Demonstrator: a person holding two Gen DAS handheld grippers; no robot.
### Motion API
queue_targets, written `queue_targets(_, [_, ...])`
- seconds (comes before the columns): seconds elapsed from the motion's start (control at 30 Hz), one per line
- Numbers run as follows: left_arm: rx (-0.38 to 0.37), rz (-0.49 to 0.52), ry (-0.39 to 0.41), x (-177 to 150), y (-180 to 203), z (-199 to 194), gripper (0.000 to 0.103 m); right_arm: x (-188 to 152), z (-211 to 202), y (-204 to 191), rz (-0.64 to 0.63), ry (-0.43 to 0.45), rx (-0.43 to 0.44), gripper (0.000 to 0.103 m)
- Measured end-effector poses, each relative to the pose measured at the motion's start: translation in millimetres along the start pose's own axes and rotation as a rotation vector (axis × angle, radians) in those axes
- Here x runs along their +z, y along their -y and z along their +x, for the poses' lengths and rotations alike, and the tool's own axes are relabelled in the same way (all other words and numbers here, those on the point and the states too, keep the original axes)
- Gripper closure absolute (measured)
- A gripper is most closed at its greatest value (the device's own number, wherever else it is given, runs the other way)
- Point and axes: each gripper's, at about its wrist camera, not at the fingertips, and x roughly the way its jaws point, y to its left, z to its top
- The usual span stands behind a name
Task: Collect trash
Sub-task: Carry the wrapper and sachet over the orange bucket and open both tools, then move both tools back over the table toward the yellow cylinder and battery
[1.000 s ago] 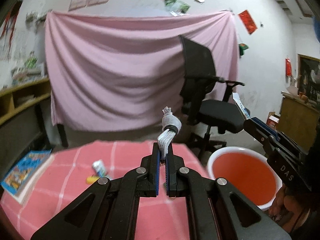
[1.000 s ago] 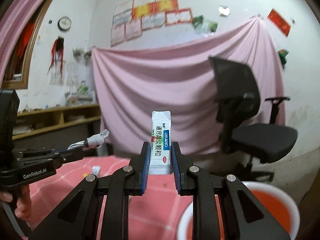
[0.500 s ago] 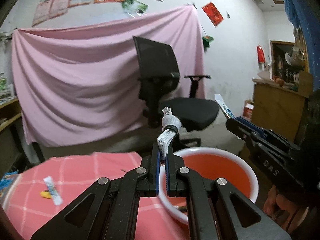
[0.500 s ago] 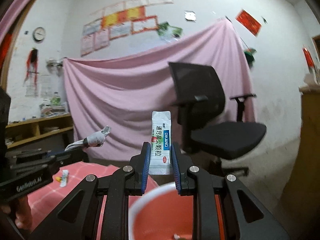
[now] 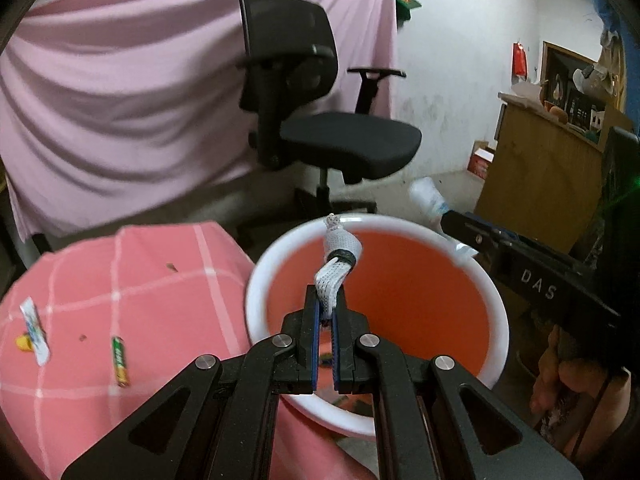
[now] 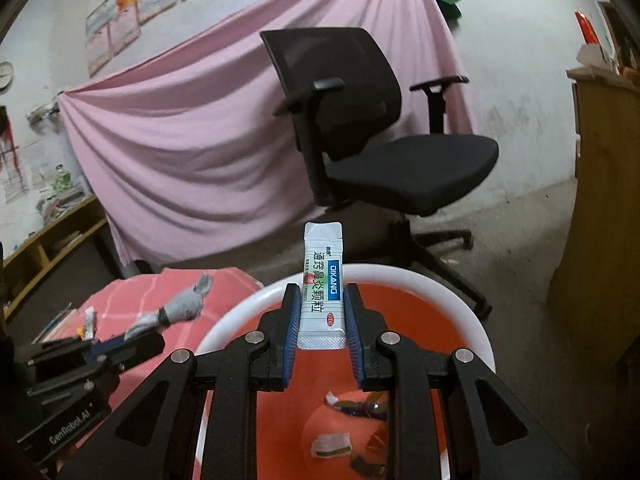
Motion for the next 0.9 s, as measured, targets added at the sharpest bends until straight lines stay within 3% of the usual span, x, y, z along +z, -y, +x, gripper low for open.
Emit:
queue_targets(0.1, [-0.008,-0.013,-0.027,0,-3,2,0.097,-3,-1,4,0.011,-0.004,-0.007,0.07])
queue_targets(0.17, [-0.01,-0.027,-0.045,1,-5,5,0.084,-3,-2,4,0.011,-0.004,-0.006,0.058])
queue_targets(0.27, [-0.009,-0.057,-0.039,1,-10,2,0.071,-4,-1,3,0.004,-0.007,-0.006,0.057])
queue_targets(0.43, [0.01,-0.081,-0.034,-1,-20,-5,0.071,-4,1,-1,-0.008,-0.012,-0.014,0.051])
queue_targets(0.57, [0.025,-0.106,-0.014,-3,-31,-14,0.062,-2,1,-2,-0.009,0.0,-0.016,0.034])
queue_targets(0.67, [0.043,-0.124,0.012,-4,-41,-24,0.061,0,0,-6,-0.01,0.015,-0.016,0.032])
queue_targets(0.9, [0.115,-0.201,0.112,-6,-81,-64,0.061,6,-4,-32,-0.03,0.085,-0.012,0.016])
